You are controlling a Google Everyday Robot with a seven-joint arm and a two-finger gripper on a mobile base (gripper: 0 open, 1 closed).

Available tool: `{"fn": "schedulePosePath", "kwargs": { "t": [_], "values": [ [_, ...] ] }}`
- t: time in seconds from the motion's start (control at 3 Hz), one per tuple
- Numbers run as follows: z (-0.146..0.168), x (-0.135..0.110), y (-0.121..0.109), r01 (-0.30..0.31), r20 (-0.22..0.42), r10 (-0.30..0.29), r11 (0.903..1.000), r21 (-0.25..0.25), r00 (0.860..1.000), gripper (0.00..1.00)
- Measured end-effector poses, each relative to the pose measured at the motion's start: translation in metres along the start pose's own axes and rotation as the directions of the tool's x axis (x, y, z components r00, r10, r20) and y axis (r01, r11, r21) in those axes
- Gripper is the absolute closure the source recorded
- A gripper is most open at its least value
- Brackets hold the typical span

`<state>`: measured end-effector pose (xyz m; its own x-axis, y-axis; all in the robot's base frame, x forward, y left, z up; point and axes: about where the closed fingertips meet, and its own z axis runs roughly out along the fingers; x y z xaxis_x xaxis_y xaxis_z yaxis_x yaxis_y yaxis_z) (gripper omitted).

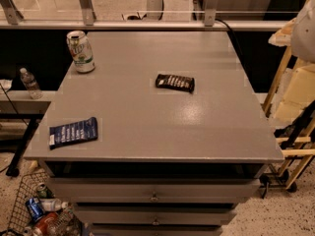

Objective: Move rxbar chocolate near rxbar blueberry

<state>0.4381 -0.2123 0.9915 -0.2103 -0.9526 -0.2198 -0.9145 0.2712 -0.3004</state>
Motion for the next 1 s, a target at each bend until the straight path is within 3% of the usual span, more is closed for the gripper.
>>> {"fn": "schedulePosePath", "kwargs": {
  "t": [0.33,1.0],
  "values": [
    [0.003,-0.002,-0.003,-0.003,0.006,0.003,1.0,-0.001,1.0,0.0],
    [0.065,-0.037,-0.056,-0.047,0.065,0.05,0.9979,-0.046,0.997,0.0]
  ]
}}
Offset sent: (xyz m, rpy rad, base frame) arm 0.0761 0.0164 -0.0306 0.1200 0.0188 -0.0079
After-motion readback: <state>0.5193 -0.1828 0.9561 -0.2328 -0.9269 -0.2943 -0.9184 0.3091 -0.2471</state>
